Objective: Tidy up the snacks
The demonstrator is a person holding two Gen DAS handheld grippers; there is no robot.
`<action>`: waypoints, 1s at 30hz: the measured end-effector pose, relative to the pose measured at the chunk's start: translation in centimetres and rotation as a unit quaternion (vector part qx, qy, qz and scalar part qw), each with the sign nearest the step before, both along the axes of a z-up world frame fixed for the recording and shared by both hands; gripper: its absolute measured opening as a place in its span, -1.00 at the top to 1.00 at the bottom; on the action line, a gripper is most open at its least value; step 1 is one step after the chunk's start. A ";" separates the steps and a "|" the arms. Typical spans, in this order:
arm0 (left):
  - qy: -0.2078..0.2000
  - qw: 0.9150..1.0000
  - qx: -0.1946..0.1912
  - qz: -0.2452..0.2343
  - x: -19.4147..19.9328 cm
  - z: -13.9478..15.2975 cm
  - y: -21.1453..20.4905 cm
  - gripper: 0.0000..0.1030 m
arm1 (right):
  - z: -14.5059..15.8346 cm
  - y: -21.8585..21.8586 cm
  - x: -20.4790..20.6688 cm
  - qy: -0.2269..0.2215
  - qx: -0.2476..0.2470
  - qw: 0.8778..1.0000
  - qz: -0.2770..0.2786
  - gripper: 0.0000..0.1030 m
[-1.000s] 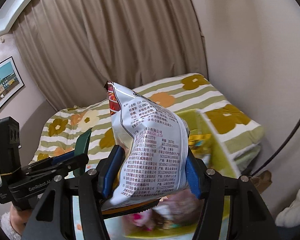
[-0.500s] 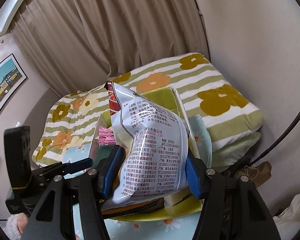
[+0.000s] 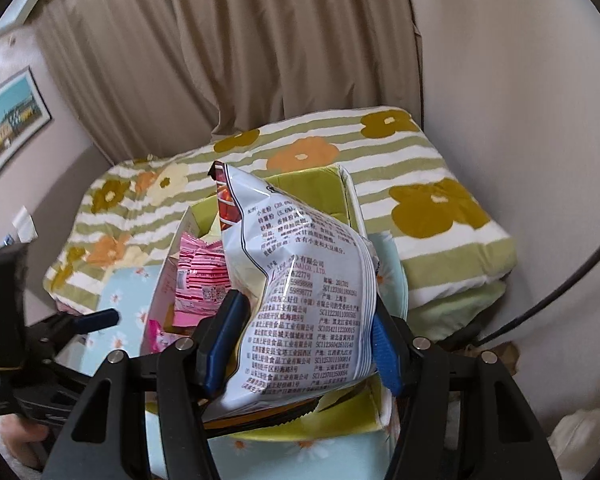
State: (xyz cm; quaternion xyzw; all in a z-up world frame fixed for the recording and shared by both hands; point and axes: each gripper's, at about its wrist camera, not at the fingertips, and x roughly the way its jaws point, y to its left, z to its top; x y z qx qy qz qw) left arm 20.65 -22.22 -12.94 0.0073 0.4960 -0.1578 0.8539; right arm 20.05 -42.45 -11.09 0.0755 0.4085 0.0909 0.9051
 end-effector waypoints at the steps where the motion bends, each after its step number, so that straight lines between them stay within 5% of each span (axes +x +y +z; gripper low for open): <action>1: -0.002 1.000 0.001 0.004 0.0 0.1 0.2 -0.99 | 0.0 0.5 0.4 -0.001 -0.009 1.000 0.009 -0.08; 6: -0.010 0.999 0.022 0.024 -0.5 0.4 1.0 -0.99 | -1.1 2.6 2.3 -0.001 -0.045 0.998 0.036 -0.17; 9: -0.015 0.999 0.033 0.036 -0.7 0.3 1.4 -0.99 | -1.0 3.2 2.0 -0.023 -0.036 0.998 0.049 -1.00; 19: -0.020 0.998 0.027 0.049 -2.8 0.7 3.4 -0.99 | -0.5 2.9 0.2 -0.032 -0.044 0.999 0.003 -0.99; 30: -0.105 0.993 0.005 0.049 -10.7 6.7 9.4 -0.99 | 5.2 7.6 -8.5 -0.087 -0.049 0.995 -0.022 -0.99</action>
